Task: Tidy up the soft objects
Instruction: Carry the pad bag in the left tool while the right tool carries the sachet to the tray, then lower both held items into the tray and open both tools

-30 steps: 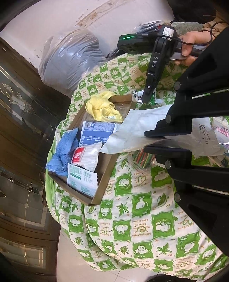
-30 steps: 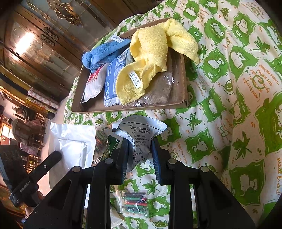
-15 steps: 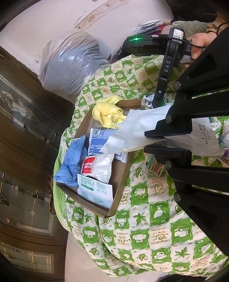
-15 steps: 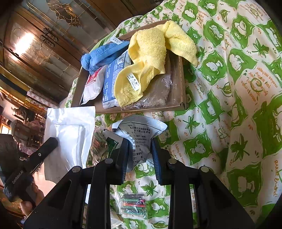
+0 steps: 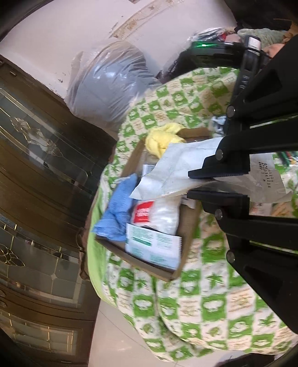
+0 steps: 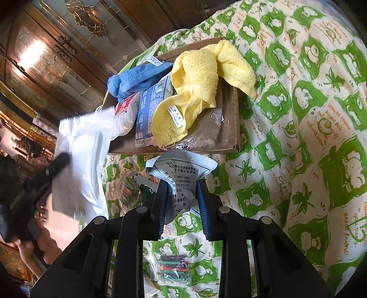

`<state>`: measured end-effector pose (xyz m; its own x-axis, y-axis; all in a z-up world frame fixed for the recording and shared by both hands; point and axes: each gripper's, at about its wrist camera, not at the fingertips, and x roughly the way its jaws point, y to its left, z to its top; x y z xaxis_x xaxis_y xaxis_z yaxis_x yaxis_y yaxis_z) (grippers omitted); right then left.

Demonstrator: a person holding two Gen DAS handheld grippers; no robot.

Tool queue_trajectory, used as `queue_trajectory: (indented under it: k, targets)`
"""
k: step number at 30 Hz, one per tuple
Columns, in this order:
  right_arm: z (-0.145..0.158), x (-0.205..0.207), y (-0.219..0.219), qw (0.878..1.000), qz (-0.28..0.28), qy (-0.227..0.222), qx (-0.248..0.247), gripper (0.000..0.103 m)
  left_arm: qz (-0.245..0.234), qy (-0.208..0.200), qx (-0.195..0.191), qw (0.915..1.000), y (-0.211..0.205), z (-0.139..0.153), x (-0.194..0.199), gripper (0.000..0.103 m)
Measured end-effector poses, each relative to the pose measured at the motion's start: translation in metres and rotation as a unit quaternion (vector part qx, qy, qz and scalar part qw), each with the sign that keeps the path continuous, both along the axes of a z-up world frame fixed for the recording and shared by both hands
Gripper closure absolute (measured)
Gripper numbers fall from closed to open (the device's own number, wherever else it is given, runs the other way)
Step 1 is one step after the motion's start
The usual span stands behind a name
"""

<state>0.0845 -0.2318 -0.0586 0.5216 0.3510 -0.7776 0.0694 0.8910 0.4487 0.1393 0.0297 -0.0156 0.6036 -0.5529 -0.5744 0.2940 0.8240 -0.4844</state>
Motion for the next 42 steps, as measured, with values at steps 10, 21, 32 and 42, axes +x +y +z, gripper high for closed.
queue_trajectory:
  k: [10, 21, 32, 42]
  targets:
    - [0.003, 0.01, 0.003, 1.0, -0.003, 0.001, -0.027, 0.078, -0.009, -0.015, -0.009, 0.9998, -0.012, 0.0, 0.045, 0.094]
    - [0.036, 0.047, -0.003, 0.995, 0.009, -0.005, -0.099, 0.078, -0.002, -0.023, 0.024, 0.9994, -0.006, -0.001, 0.08, 0.094]
    - [0.061, 0.103, 0.018, 0.988, 0.025, -0.013, -0.15, 0.078, 0.016, -0.023, 0.029, 0.9992, 0.007, -0.011, 0.099, 0.094]
    - [0.065, 0.149, 0.034, 0.984, 0.032, -0.008, -0.178, 0.078, 0.037, -0.019, 0.045, 0.9981, 0.013, -0.02, 0.113, 0.094]
